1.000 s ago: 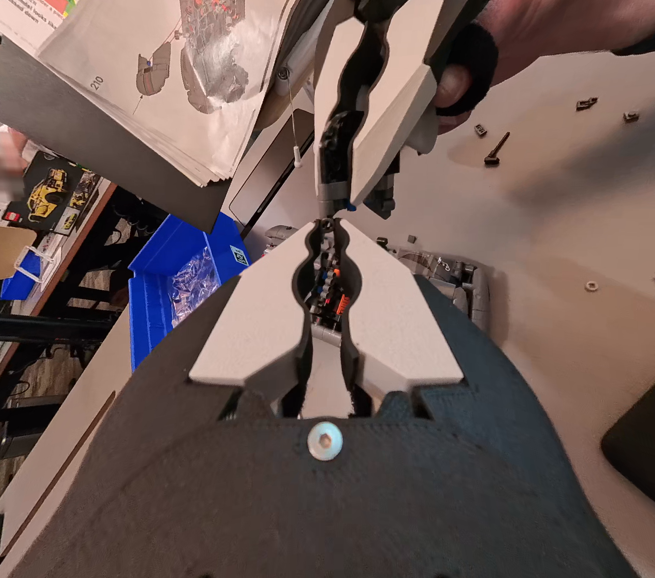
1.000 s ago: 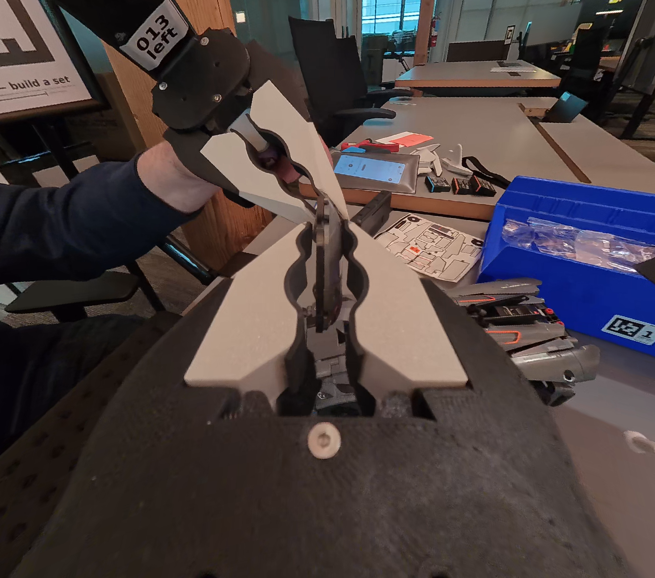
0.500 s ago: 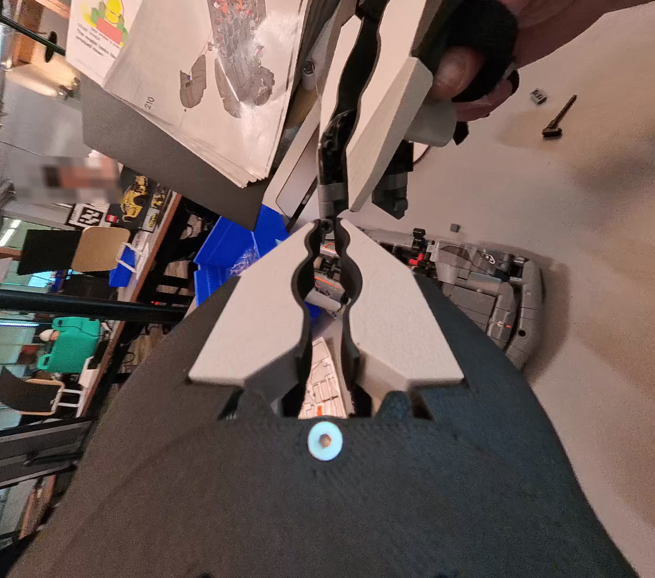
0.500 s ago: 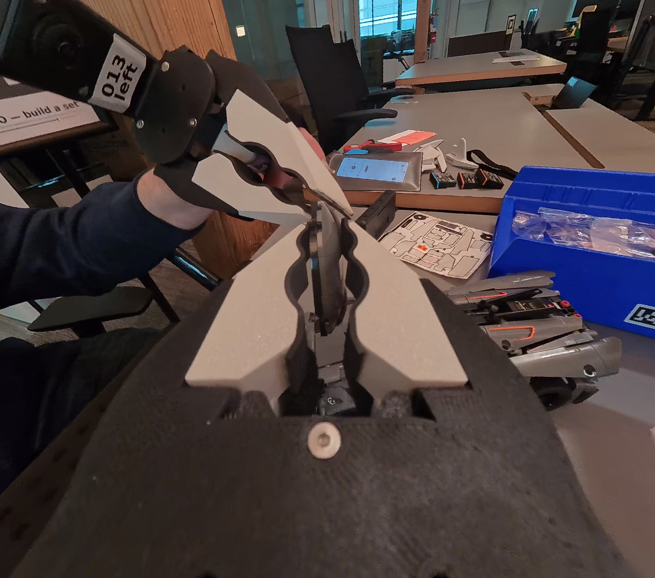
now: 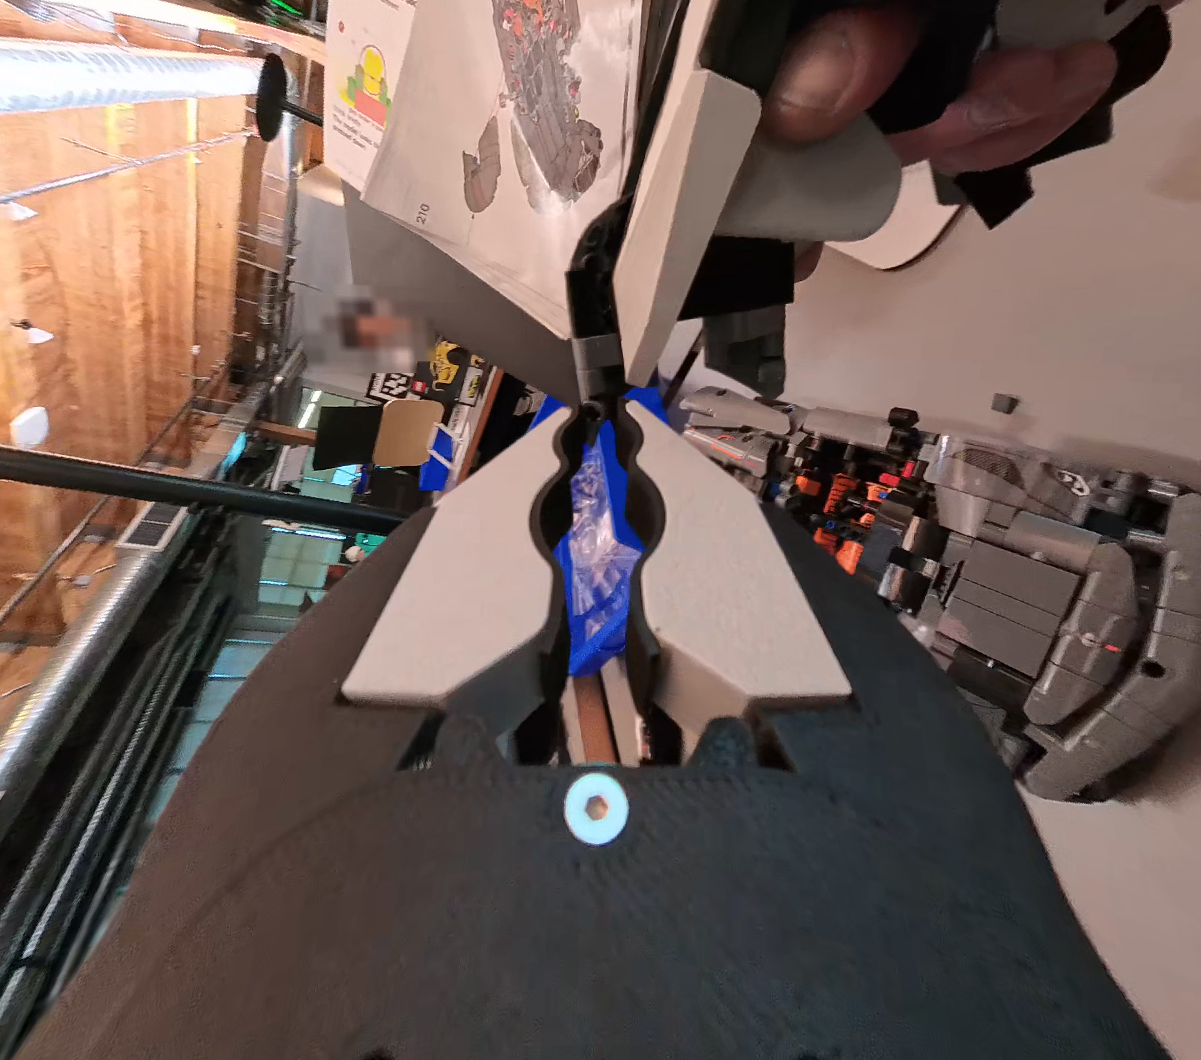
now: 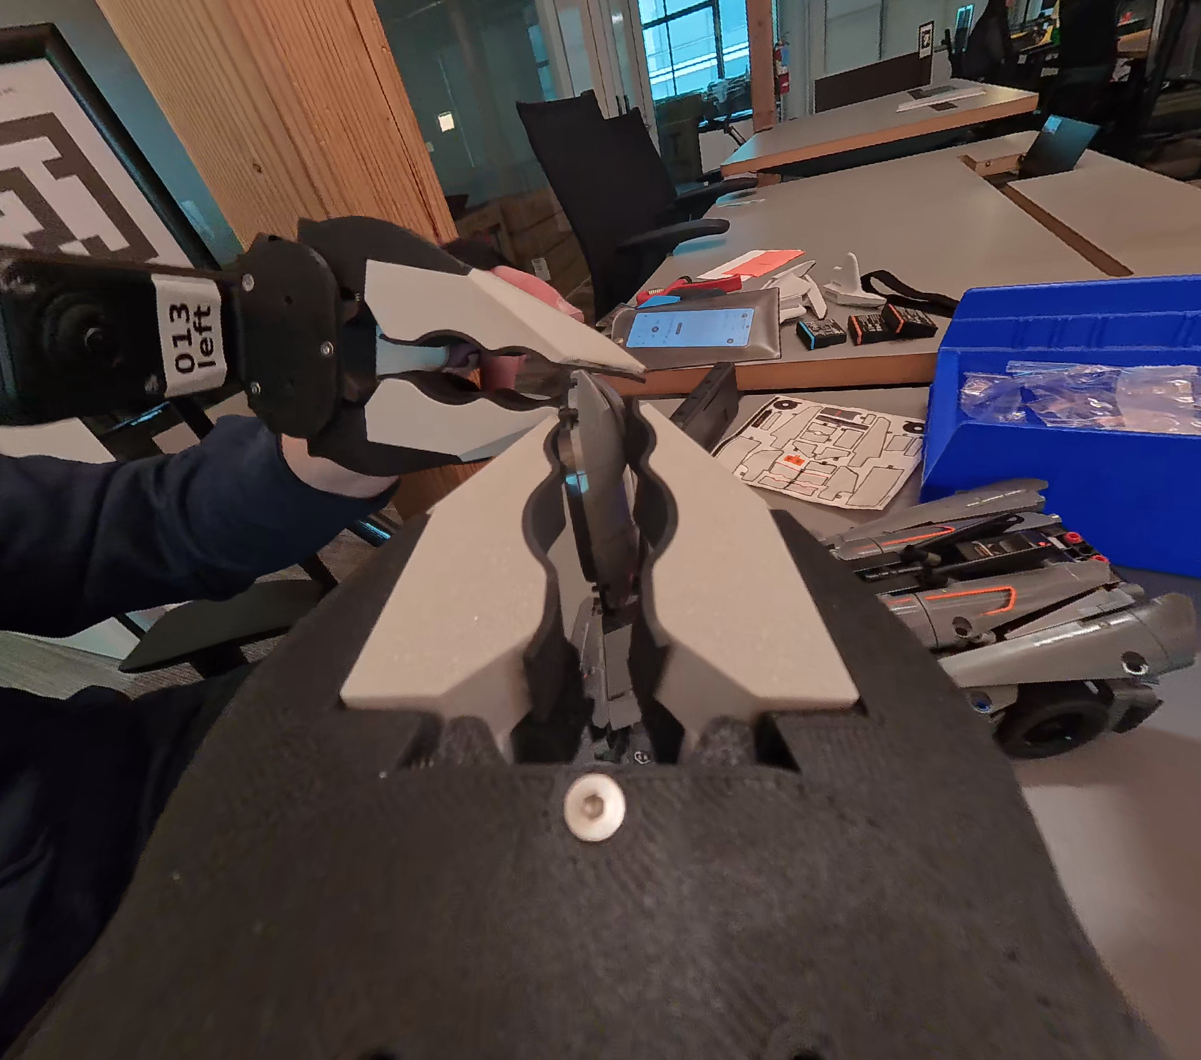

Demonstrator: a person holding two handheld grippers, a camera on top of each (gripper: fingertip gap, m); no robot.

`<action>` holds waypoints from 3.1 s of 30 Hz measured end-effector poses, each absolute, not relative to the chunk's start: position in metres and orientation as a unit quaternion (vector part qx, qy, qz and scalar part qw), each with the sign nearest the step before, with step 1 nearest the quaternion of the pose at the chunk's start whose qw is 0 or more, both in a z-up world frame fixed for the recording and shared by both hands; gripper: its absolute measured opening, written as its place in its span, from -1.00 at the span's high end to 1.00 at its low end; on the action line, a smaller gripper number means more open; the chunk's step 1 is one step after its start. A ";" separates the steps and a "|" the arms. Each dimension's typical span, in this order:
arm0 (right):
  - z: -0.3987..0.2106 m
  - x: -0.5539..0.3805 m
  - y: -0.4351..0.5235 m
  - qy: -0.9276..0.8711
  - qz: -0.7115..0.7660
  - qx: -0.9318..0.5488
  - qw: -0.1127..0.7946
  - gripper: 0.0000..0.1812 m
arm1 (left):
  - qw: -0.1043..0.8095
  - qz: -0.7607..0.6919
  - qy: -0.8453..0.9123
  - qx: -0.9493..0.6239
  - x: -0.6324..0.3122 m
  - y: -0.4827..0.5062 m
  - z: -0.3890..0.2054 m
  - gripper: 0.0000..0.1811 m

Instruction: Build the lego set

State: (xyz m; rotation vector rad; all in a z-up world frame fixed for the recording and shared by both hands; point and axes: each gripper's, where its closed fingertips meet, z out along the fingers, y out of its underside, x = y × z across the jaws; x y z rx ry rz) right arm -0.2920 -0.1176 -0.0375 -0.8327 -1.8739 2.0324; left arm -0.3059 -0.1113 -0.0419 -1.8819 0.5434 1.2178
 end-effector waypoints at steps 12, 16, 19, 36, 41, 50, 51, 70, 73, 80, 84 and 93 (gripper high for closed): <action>-0.029 -0.292 -0.112 -0.607 0.732 -0.296 0.091 0.85 | 0.388 0.539 0.216 -0.716 -0.306 -0.107 -0.034 0.89; -0.028 -0.288 -0.113 -0.607 0.738 -0.282 0.084 0.85 | 0.446 0.451 0.207 -0.745 -0.301 -0.108 -0.035 0.88; -0.028 -0.286 -0.114 -0.607 0.742 -0.273 0.078 0.86 | 0.460 0.422 0.201 -0.755 -0.299 -0.109 -0.034 0.90; -0.028 -0.290 -0.111 -0.595 0.747 -0.289 0.074 0.85 | 0.378 0.558 0.206 -0.709 -0.307 -0.110 -0.031 0.93; -0.029 -0.292 -0.111 -0.594 0.745 -0.294 0.075 0.85 | 0.367 0.573 0.212 -0.702 -0.309 -0.110 -0.032 0.92; -0.009 -0.286 -0.098 -0.549 0.784 -0.281 0.066 0.85 | 0.493 0.415 0.154 -0.749 -0.301 -0.121 -0.049 0.87; -0.009 -0.285 -0.098 -0.551 0.784 -0.278 0.062 0.85 | 0.505 0.391 0.148 -0.755 -0.298 -0.121 -0.052 0.86; -0.126 -0.312 -0.146 -0.772 0.549 -0.288 0.140 0.85 | 0.524 0.247 -0.012 -0.815 -0.347 -0.158 -0.143 0.79; -0.142 -0.318 -0.148 -0.785 0.529 -0.291 0.139 0.85 | 0.544 0.226 -0.024 -0.808 -0.351 -0.159 -0.153 0.76; -0.152 -0.334 -0.140 -0.796 0.518 -0.276 0.151 0.85 | 0.586 0.193 0.016 -0.787 -0.343 -0.152 -0.158 0.70; -0.148 -0.337 -0.143 -0.802 0.521 -0.247 0.155 0.85 | 0.596 0.192 0.038 -0.779 -0.341 -0.146 -0.155 0.72; -0.149 -0.333 -0.151 -0.814 0.517 -0.212 0.161 0.85 | 0.591 0.222 0.064 -0.773 -0.338 -0.138 -0.157 0.94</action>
